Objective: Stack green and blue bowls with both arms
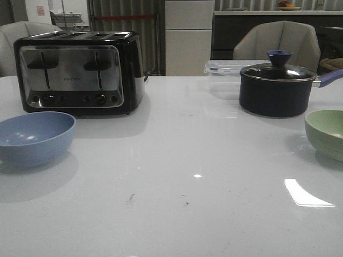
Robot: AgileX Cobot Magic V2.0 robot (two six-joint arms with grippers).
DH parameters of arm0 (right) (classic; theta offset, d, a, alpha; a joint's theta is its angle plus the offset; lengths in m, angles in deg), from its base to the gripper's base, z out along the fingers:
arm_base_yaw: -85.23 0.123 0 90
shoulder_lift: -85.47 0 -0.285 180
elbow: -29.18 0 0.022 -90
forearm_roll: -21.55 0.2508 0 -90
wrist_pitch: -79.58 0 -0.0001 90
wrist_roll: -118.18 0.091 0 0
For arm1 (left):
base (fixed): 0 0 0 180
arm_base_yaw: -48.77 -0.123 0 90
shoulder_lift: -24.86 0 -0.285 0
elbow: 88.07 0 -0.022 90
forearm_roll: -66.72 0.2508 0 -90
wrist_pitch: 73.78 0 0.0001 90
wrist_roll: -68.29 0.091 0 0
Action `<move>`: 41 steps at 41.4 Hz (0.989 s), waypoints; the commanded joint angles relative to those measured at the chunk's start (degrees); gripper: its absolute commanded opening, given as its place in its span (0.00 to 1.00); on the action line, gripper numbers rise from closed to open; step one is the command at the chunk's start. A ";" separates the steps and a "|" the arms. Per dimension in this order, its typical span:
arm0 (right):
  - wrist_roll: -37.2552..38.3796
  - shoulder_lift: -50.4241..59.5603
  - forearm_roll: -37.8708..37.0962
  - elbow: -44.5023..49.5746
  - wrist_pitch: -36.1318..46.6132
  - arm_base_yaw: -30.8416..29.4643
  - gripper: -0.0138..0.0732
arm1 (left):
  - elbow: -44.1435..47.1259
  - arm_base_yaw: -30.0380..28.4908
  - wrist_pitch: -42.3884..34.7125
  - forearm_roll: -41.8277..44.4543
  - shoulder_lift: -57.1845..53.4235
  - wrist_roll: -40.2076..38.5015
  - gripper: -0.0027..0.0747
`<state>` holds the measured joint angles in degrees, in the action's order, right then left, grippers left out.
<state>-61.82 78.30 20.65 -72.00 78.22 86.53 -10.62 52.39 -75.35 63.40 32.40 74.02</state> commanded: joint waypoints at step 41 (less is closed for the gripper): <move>0.00 1.07 -0.30 -0.24 5.76 -0.28 0.22 | 0.16 0.41 -5.11 -0.38 -1.12 -0.62 0.15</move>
<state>-61.82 78.30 20.65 -72.00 78.68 86.53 -10.62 52.39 -75.46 63.40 32.40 74.02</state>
